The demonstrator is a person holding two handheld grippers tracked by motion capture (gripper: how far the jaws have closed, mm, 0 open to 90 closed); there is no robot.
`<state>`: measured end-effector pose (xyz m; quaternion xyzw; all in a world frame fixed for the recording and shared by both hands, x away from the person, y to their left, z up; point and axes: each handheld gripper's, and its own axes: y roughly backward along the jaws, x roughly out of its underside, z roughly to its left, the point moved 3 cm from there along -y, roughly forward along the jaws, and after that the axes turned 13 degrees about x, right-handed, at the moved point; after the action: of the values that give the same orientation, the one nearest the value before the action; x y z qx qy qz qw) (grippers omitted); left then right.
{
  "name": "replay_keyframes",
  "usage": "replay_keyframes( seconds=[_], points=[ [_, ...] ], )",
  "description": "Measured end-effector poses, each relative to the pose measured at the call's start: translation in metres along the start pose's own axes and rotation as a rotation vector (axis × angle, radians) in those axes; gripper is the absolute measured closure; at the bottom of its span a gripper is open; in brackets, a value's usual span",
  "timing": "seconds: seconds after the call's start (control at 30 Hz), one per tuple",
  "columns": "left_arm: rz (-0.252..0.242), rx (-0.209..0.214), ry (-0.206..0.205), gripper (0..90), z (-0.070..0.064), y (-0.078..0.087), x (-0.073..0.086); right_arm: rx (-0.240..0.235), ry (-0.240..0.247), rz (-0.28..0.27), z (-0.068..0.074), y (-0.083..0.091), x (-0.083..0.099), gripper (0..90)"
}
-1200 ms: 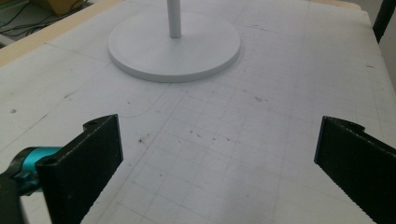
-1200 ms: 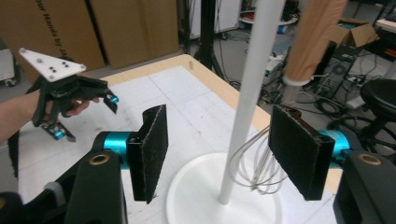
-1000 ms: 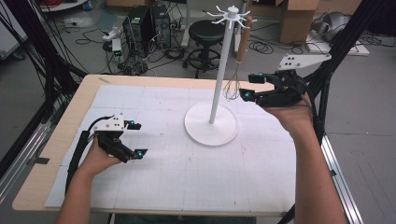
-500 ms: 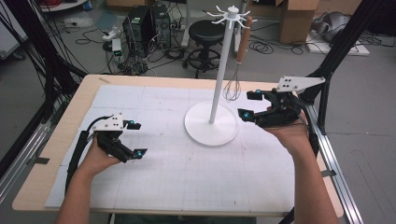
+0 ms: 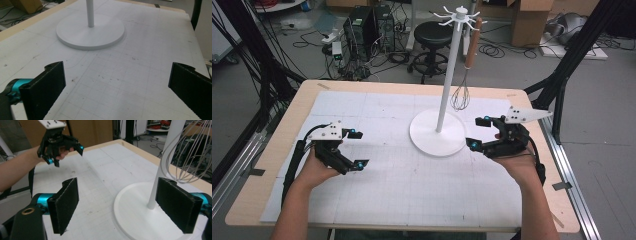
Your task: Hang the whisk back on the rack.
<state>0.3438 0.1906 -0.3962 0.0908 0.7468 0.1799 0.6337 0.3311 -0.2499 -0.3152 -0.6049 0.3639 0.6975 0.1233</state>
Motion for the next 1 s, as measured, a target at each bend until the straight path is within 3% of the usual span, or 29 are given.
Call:
replay_keyframes(
  seconds=[0.33, 0.53, 0.7, 0.83, 1.0],
  points=[
    [-0.014, 0.012, -0.002, 1.6, -0.001, 0.001, 0.0, 0.02, -0.007, 0.064, 0.005, -0.008, 0.034, 15.8],
    [-0.014, 0.016, -0.001, 1.6, -0.001, 0.0, 0.0, 0.062, -0.002, 0.105, 0.004, -0.013, 0.053, 15.6],
    [-0.011, 0.025, 0.001, 1.6, 0.0, -0.001, 0.001, 0.062, -0.02, 0.108, 0.005, -0.014, 0.063, 15.5],
    [-0.019, 0.041, -0.011, 1.6, -0.001, -0.003, 0.0, 0.081, -0.016, 0.155, 0.005, -0.016, 0.07, 14.4],
    [-0.021, 0.036, -0.008, 1.6, 0.0, -0.002, 0.0, 0.093, -0.062, 0.155, -0.001, -0.012, 0.084, 14.2]
  ],
)
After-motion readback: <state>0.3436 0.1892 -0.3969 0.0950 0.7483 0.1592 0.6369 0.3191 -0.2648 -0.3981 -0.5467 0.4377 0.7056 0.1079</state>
